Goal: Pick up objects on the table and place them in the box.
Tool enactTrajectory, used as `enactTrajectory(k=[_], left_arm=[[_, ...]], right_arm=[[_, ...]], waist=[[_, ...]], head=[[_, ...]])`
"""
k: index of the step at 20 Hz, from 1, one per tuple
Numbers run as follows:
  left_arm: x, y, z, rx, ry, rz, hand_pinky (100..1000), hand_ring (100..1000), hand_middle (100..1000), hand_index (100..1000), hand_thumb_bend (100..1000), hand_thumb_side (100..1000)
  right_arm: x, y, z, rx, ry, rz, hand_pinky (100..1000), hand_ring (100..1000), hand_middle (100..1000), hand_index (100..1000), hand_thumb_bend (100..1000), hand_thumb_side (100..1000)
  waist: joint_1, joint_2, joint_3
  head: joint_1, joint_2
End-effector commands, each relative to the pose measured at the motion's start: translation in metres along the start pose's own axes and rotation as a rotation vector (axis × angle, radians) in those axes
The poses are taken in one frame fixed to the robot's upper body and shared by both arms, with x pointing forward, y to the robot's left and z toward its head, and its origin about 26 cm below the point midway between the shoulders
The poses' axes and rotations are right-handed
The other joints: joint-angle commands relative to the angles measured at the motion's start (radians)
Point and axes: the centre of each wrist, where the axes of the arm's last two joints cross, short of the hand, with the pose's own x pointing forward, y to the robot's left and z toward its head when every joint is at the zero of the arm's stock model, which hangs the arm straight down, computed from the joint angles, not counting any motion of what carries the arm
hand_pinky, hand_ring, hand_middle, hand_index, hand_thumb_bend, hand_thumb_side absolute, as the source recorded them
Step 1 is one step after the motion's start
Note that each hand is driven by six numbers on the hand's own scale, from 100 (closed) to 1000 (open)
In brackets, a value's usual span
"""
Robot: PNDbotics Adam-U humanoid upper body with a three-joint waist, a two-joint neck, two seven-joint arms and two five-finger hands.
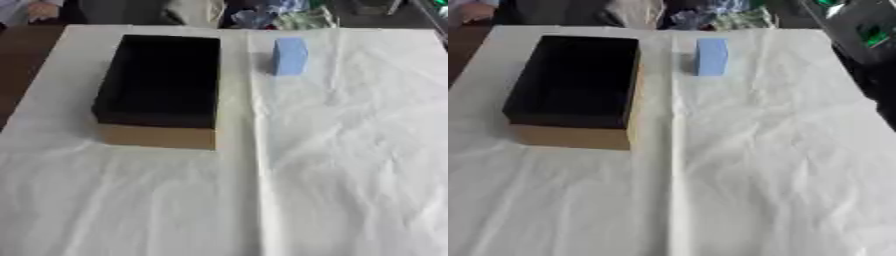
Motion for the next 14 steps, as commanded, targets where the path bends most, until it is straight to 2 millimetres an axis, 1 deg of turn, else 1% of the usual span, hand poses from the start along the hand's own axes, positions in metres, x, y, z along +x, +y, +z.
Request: enactTrajectory(k=[1, 4, 8, 14], left_arm=[[0.006, 0.0, -0.003, -0.018, -0.022, -0.004, 969, 695, 670, 871, 100, 534], [0.006, 0.0, -0.003, -0.018, -0.019, -0.003, 969, 695, 670, 871, 100, 533], [0.006, 0.0, -0.002, -0.016, -0.016, -0.005, 969, 696, 670, 871, 100, 534], [0.006, 0.0, -0.002, -0.018, -0.012, -0.004, 969, 696, 671, 871, 100, 533]], right_arm=[[-0.001, -0.005, -0.013, 0.021, -0.007, 0.033, 917, 892, 806, 855, 100, 212], [-0.001, 0.003, -0.028, 0.067, 0.005, 0.056, 923, 903, 815, 859, 100, 208], [-0.006, 0.016, -0.047, 0.119, 0.028, 0.079, 929, 917, 827, 866, 100, 205], [-0.015, 0.031, -0.06, 0.19, 0.043, 0.105, 941, 939, 850, 883, 100, 201]], waist=[[0.002, -0.015, 0.002], [0.003, -0.015, 0.002], [0.005, -0.018, 0.002], [0.005, -0.022, -0.001]], head=[[-0.001, 0.001], [-0.002, 0.003], [-0.002, 0.007], [0.001, 0.004]])
